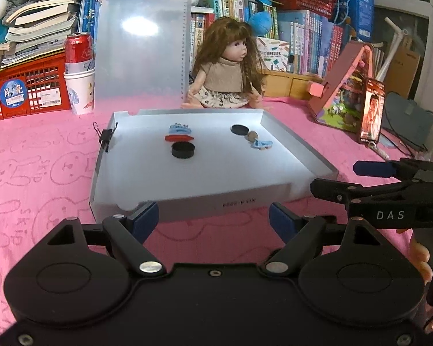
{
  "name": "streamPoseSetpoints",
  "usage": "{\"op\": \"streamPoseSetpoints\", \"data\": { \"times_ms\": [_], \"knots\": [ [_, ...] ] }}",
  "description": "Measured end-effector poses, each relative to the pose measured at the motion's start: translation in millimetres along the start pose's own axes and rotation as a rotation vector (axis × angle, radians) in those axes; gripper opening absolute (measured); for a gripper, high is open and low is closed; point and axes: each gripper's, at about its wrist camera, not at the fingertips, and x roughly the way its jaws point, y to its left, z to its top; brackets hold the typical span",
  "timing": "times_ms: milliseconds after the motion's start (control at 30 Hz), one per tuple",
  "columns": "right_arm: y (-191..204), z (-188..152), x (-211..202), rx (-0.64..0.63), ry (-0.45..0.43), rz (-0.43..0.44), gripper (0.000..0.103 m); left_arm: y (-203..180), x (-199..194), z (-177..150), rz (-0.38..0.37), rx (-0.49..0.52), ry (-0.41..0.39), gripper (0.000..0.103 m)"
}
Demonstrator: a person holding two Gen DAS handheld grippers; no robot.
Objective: Organize rigid objects
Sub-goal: 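Lift both open tools out of the box toward the remaining items, then reach the left tool to the black binder clip while the right tool reaches the black lid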
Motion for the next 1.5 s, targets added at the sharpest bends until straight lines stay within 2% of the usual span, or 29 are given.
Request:
{"op": "streamPoseSetpoints", "data": {
  "times_ms": [400,567,633,800,867,967,1133,1367,1500],
  "knots": [
    [6.2,-26.6,-7.1,-0.044,0.042,0.011,0.095,0.6,-12.2,-27.0,-0.036,0.019,0.059,0.083],
    [5.9,-32.3,-11.5,-0.049,0.035,0.026,0.085,-1.2,-16.5,-35.5,-0.047,0.039,0.079,0.083],
    [5.1,-32.9,-11.9,-0.047,0.038,0.027,0.078,-2.4,-18.1,-38.0,-0.052,0.044,0.083,0.082],
    [3.8,-34.7,-10.9,-0.039,0.044,0.034,0.071,-2.7,-20.9,-43.3,-0.061,0.049,0.089,0.072],
    [4.6,-35.4,-10.1,-0.040,0.047,0.033,0.068,-1.7,-21.2,-44.7,-0.067,0.042,0.098,0.060],
    [4.7,-35.4,-9.3,-0.041,0.044,0.032,0.067,-1.9,-21.7,-45.9,-0.077,0.045,0.109,0.051],
    [4.7,-34.4,-8.0,-0.039,0.045,0.030,0.066,-5.7,-22.4,-49.4,-0.067,0.075,0.106,0.048],
    [4.4,-34.1,-7.7,-0.037,0.044,0.031,0.066,-3.5,-22.0,-47.9,-0.060,0.071,0.102,0.042],
    [4.3,-33.1,-5.9,-0.032,0.045,0.034,0.066,1.5,-20.4,-45.9,-0.032,0.059,0.095,0.042]
  ]
}}
